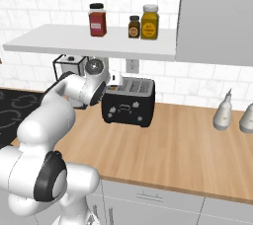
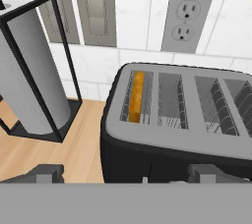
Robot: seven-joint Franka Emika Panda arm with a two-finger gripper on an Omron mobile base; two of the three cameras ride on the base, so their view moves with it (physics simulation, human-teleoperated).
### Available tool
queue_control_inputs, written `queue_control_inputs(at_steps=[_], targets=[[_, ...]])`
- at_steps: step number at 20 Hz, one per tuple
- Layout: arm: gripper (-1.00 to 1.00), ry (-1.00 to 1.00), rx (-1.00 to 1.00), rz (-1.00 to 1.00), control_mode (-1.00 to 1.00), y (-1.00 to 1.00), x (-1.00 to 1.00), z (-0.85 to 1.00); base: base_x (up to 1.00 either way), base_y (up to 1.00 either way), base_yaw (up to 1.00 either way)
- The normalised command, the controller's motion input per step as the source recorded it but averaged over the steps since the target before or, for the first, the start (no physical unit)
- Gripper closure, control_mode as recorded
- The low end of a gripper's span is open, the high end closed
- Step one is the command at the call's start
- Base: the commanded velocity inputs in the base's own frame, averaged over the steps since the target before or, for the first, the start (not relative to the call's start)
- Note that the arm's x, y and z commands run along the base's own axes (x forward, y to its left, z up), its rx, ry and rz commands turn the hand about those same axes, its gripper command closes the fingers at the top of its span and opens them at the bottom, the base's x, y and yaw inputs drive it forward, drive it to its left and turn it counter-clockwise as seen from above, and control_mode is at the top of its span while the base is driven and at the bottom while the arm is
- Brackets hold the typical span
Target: Start the toaster. Once the lever pops up, take the bread to the plate on the dining counter.
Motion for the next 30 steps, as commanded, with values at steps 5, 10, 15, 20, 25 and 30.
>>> queue_control_inputs(at_steps=[5, 10, 15, 20, 25, 30], targets=[[-1.0, 0.0, 0.0, 0.0, -1.0, 0.0, 0.0, 0.0, 0.0, 0.0, 0.0], [-1.0, 0.0, 0.0, 0.0, -1.0, 0.0, 0.0, 0.0, 0.0, 0.0, 0.0], [-1.0, 0.0, 0.0, 0.0, -1.0, 0.0, 0.0, 0.0, 0.0, 0.0, 0.0], [-1.0, 0.0, 0.0, 0.0, -1.0, 0.0, 0.0, 0.0, 0.0, 0.0, 0.0], [-1.0, 0.0, 0.0, 0.0, -1.0, 0.0, 0.0, 0.0, 0.0, 0.0, 0.0], [-1.0, 0.0, 0.0, 0.0, -1.0, 0.0, 0.0, 0.0, 0.0, 0.0, 0.0]])
